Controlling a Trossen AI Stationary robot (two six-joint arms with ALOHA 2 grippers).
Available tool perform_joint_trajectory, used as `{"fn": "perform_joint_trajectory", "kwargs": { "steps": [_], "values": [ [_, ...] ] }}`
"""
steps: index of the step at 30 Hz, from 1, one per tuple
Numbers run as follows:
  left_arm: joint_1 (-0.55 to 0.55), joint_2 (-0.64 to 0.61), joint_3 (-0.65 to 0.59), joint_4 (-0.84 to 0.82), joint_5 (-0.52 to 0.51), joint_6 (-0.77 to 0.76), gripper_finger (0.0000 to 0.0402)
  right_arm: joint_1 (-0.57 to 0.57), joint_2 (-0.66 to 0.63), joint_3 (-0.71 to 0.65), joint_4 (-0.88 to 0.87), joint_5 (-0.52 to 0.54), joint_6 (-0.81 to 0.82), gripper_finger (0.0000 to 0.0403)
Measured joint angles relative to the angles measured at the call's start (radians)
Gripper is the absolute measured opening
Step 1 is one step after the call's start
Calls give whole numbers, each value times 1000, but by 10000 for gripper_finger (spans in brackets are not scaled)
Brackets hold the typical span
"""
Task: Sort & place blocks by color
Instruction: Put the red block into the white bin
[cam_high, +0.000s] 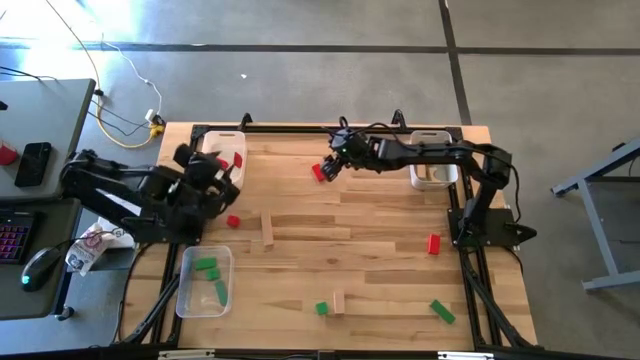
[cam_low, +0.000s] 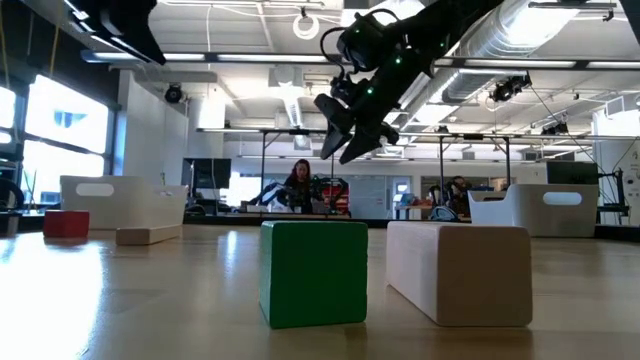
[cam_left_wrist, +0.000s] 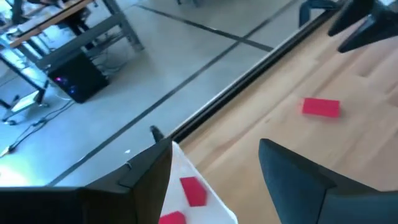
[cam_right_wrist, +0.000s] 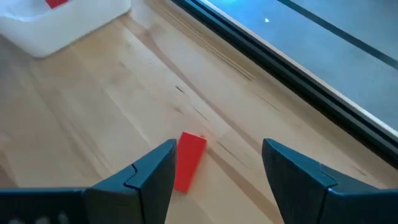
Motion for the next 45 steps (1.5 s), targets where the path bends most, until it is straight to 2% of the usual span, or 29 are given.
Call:
{"fn": "perform_joint_trajectory", "kwargs": {
  "steps": [3,7,10,13,16,21,26,35,45],
  "values": [
    [66,-5,0,197,97,231,225,0,2,0,9,-3,5,225],
    [166,-1,0,477,318,541,225,0,2,0,40,-3,4,225],
    [247,12,0,612,429,681,225,0,8,0,78,-3,3,225],
    [346,19,0,670,467,754,225,0,23,0,109,-8,3,225],
    [458,26,0,680,539,783,225,-1,41,0,125,-11,3,225],
    [643,70,-1,768,761,835,225,-4,74,0,155,-36,31,225],
    [762,120,-1,854,855,868,225,-4,96,0,175,-37,29,225],
    [808,213,0,819,956,802,225,1,123,0,179,-62,73,225],
    [782,296,0,718,972,770,225,28,168,0,179,-75,74,224]
  ]
}}
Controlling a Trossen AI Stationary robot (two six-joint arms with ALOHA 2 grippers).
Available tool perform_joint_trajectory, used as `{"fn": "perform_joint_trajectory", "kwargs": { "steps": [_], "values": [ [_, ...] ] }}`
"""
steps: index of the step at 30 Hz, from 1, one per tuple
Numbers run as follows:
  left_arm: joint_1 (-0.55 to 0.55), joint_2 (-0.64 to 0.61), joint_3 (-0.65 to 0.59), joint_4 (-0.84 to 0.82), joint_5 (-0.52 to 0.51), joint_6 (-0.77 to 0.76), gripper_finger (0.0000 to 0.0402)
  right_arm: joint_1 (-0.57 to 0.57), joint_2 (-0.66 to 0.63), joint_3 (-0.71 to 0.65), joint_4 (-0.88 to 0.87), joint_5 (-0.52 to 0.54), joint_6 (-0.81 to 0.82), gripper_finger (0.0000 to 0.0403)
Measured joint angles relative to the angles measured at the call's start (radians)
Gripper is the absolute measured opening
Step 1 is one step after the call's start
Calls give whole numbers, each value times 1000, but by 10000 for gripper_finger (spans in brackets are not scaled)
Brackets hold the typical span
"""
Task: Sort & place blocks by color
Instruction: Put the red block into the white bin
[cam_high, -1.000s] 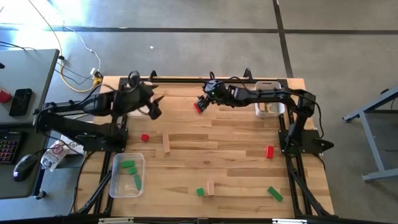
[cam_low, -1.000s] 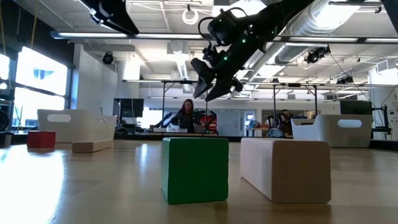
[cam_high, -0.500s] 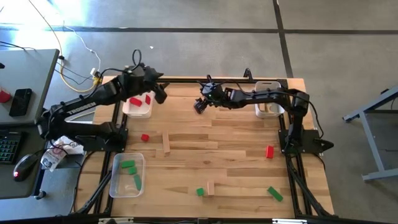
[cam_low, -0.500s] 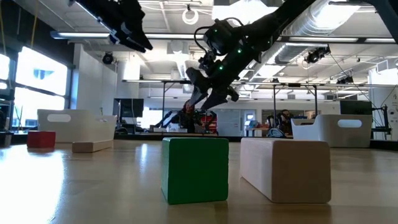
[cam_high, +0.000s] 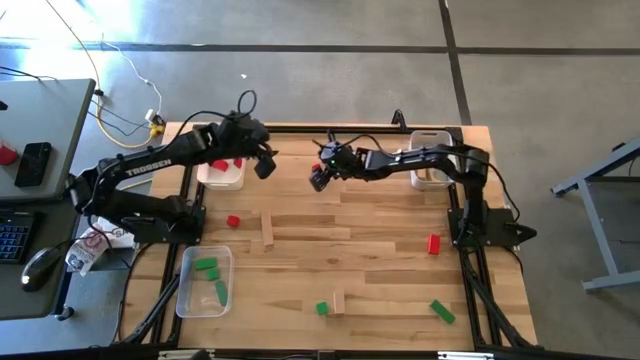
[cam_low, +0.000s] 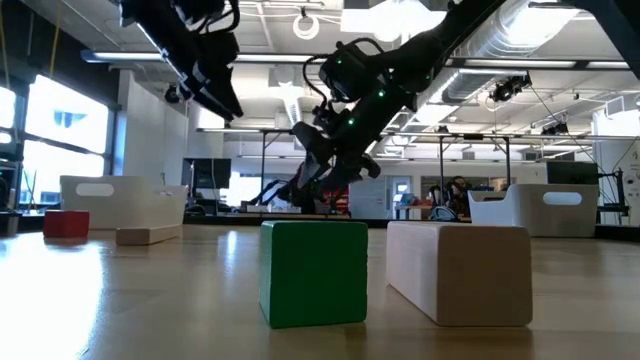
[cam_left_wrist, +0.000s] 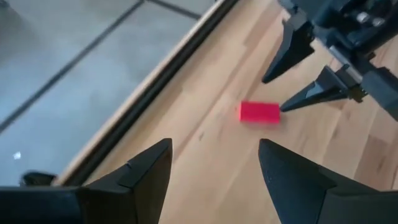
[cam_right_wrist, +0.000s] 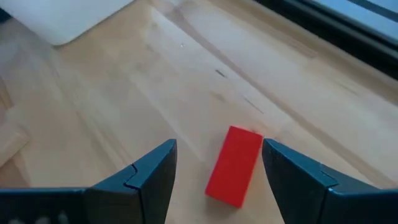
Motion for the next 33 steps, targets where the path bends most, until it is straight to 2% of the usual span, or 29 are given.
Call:
{"fn": "perform_joint_trajectory", "kwargs": {
  "steps": [16,25,33],
  "values": [
    [-56,17,0,-13,2,-49,225,6,62,0,-9,0,25,224],
    [-74,17,0,6,0,-53,225,6,62,3,-18,0,-26,224],
    [-73,17,0,54,0,-22,225,4,62,150,-257,0,-27,224]
  ]
}}
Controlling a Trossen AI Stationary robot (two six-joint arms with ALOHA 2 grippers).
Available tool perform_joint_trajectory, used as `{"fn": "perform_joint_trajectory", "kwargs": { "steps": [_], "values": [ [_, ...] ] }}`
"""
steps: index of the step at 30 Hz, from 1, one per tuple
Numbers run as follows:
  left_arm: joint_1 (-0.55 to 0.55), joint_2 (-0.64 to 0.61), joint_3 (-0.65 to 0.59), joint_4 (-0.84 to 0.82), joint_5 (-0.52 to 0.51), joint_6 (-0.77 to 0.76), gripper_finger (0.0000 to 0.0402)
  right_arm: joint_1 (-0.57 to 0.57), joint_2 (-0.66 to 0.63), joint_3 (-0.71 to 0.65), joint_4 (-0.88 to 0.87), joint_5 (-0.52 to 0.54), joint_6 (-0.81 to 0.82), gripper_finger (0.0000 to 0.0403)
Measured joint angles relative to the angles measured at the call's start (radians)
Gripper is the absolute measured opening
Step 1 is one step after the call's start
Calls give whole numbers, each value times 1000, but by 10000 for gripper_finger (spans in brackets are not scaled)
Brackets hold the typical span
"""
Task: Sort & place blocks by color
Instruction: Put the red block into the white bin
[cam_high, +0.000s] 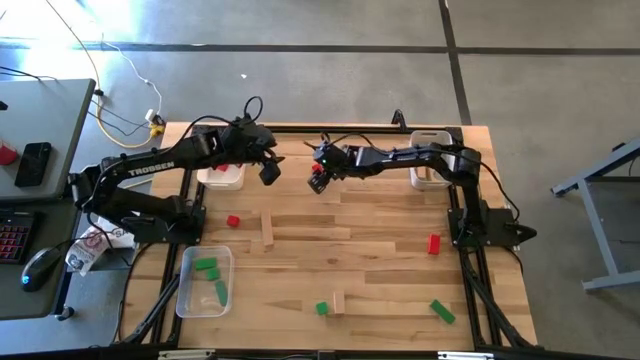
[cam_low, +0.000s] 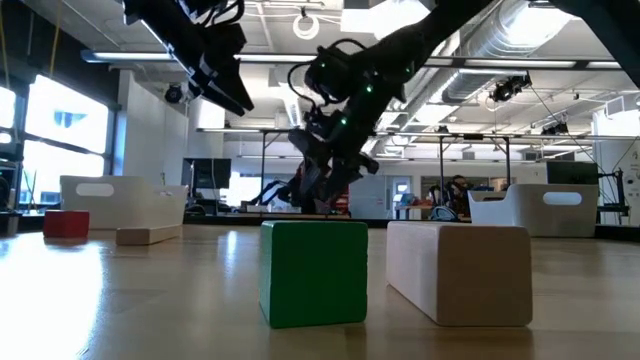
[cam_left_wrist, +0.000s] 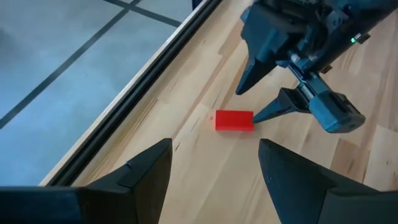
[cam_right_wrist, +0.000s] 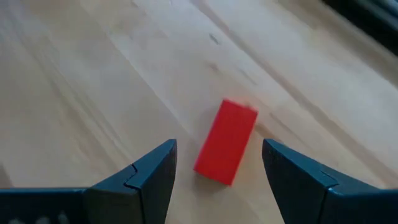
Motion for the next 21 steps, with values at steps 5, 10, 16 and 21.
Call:
{"fn": "perform_joint_trajectory", "kwargs": {
  "steps": [5,10,16,21],
  "values": [
    [0,0,0,2,0,0,225,0,0,59,-66,1,9,224],
    [0,0,0,2,0,-3,225,0,0,66,-91,-3,29,224],
    [0,0,0,3,0,-19,225,5,35,66,-109,8,53,224],
    [0,0,0,3,1,-26,225,9,77,65,-113,7,71,224]
  ]
}}
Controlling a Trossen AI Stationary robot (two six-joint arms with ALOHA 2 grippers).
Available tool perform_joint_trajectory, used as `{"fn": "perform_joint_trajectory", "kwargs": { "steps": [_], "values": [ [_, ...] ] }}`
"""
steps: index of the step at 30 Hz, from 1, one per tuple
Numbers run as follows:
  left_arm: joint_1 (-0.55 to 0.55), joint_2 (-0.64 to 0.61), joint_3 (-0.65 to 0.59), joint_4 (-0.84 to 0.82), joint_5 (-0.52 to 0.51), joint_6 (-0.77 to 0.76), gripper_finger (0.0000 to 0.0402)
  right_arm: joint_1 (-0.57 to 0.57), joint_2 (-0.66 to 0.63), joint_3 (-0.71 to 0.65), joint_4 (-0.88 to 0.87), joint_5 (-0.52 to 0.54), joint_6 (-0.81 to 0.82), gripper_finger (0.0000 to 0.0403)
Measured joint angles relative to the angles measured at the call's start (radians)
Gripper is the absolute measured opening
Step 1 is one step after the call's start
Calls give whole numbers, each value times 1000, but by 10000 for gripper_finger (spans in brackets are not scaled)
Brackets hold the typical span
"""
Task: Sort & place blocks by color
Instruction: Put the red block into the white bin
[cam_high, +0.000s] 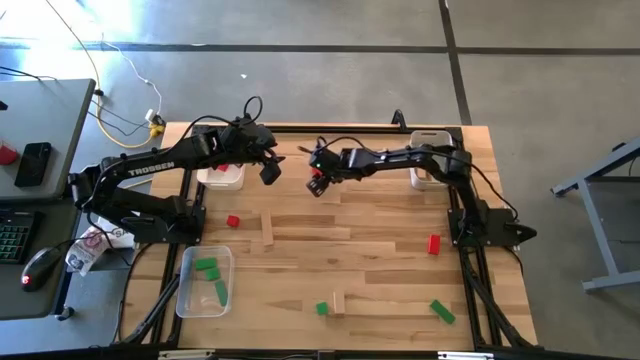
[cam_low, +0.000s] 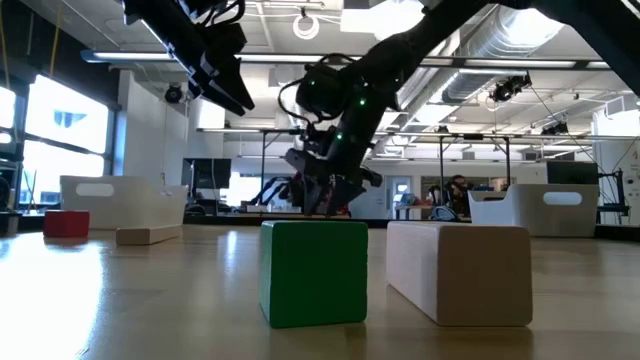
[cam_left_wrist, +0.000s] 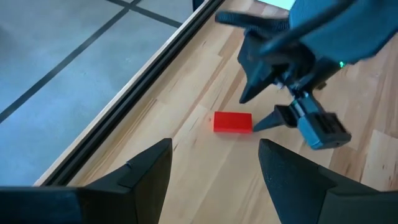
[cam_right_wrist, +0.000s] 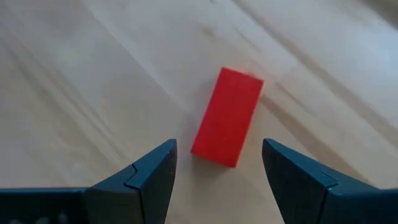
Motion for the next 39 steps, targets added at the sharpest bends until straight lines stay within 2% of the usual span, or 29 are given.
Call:
{"fn": "perform_joint_trajectory", "kwargs": {
  "steps": [16,20,26,39],
  "values": [
    [0,0,0,18,-1,0,225,-1,73,2,25,9,47,223],
    [0,0,0,69,-2,0,225,2,77,4,6,13,68,194],
    [0,0,0,121,-1,26,225,4,78,4,-5,11,49,106],
    [0,0,0,134,-1,-10,225,3,75,3,-18,-17,-60,101]
  ]
}}
